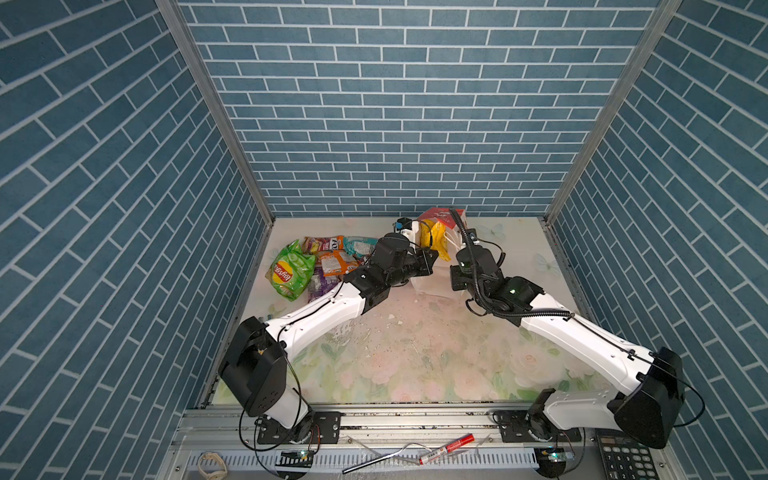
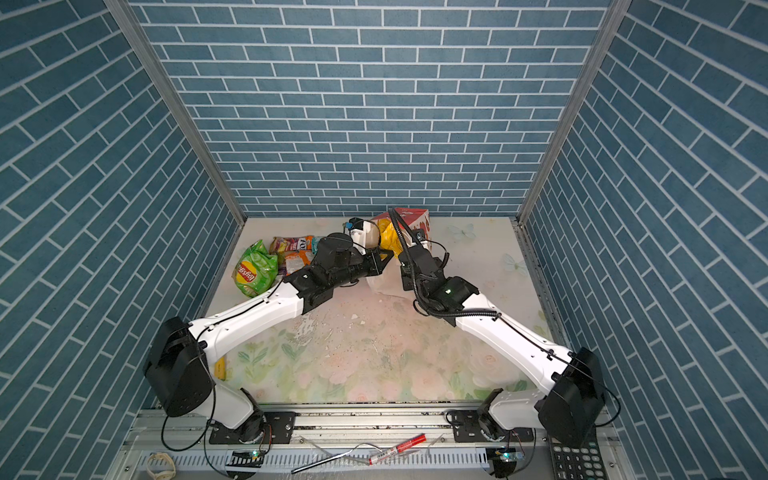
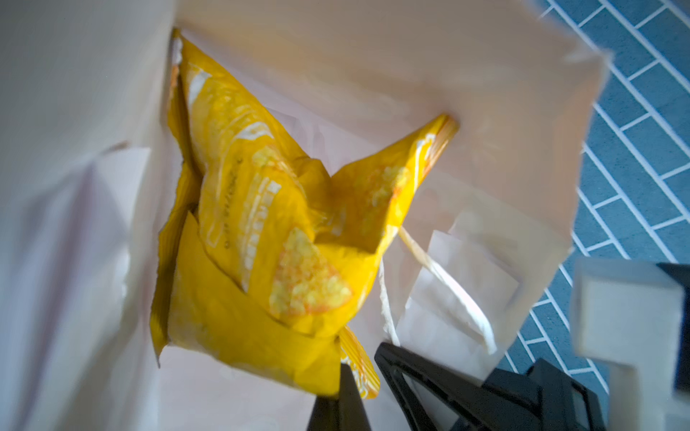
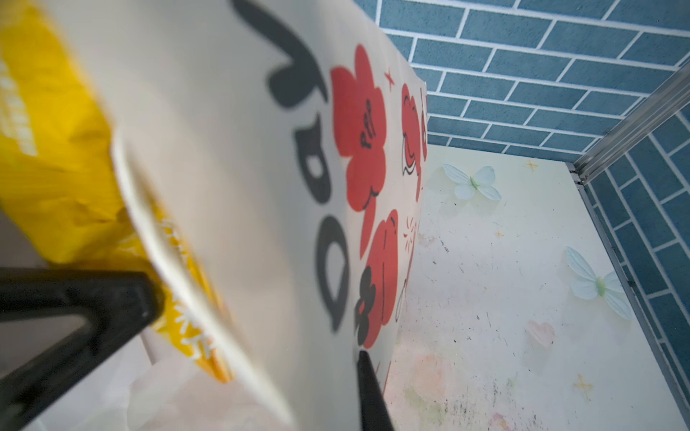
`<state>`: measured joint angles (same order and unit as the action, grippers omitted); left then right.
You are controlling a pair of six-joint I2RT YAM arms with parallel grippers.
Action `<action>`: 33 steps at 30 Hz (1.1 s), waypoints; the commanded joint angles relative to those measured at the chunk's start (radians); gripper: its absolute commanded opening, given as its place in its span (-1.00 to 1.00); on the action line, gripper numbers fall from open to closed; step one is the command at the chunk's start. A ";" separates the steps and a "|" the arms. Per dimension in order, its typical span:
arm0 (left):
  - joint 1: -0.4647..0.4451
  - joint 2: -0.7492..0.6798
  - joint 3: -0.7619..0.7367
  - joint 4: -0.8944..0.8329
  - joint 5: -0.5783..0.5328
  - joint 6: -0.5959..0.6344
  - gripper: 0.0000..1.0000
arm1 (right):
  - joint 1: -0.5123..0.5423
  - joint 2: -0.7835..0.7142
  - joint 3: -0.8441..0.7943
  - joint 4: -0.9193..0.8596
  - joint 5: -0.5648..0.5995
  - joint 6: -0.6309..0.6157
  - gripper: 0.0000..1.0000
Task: Take the snacks out of the paper bag
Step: 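Pull the yellow packet out of the bag mouth with the left gripper, then carry the yellow packet to the snack pile with left while right tilts bag up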
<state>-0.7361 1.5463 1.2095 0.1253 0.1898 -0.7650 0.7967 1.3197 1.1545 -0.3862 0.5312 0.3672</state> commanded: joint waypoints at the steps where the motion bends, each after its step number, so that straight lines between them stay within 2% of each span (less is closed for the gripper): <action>1: 0.004 -0.034 0.028 0.013 0.011 -0.001 -1.00 | -0.010 0.000 0.049 -0.041 0.033 0.045 -1.00; 15: 0.003 -0.042 -0.007 0.052 0.036 -0.029 -1.00 | -0.051 0.043 0.136 -0.128 0.040 0.092 -1.00; 22: -0.002 -0.023 0.001 0.094 0.092 -0.074 -1.00 | -0.090 0.053 0.142 -0.130 0.010 0.126 -1.00; 33: -0.016 -0.035 -0.017 0.125 0.124 -0.071 -1.00 | -0.126 0.075 0.180 -0.154 -0.016 0.129 -1.00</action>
<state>-0.7467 1.5349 1.2034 0.2161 0.3023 -0.8413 0.6823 1.3777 1.3022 -0.5129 0.5175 0.4492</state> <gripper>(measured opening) 0.045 0.053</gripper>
